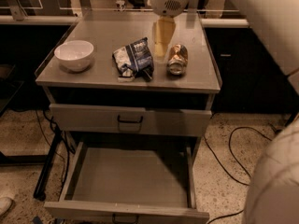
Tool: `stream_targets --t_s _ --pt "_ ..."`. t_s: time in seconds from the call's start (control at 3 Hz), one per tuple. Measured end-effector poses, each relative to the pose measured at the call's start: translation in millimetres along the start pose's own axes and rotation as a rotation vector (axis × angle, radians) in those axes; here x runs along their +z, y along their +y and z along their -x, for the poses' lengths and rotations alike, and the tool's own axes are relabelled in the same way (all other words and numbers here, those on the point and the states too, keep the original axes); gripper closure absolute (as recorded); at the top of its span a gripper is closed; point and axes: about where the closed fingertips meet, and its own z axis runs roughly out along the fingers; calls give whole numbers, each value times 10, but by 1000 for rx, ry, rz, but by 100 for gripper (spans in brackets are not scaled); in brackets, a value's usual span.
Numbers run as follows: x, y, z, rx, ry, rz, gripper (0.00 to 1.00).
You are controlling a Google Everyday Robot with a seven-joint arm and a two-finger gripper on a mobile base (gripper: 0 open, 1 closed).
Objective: Place blue chip bag into middle drawer
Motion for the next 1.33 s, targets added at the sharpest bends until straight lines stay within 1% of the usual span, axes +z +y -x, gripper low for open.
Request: stream_targets --t_s 0.33,0.67,1.0,1.33 --pt "319 -49 49 -44 82 27 0" --pt "595 -105 22 -88 155 57 0" --pt "821 -204 -50 -118 203 83 0" --pt "1034 -326 -93 -127 226 103 0"
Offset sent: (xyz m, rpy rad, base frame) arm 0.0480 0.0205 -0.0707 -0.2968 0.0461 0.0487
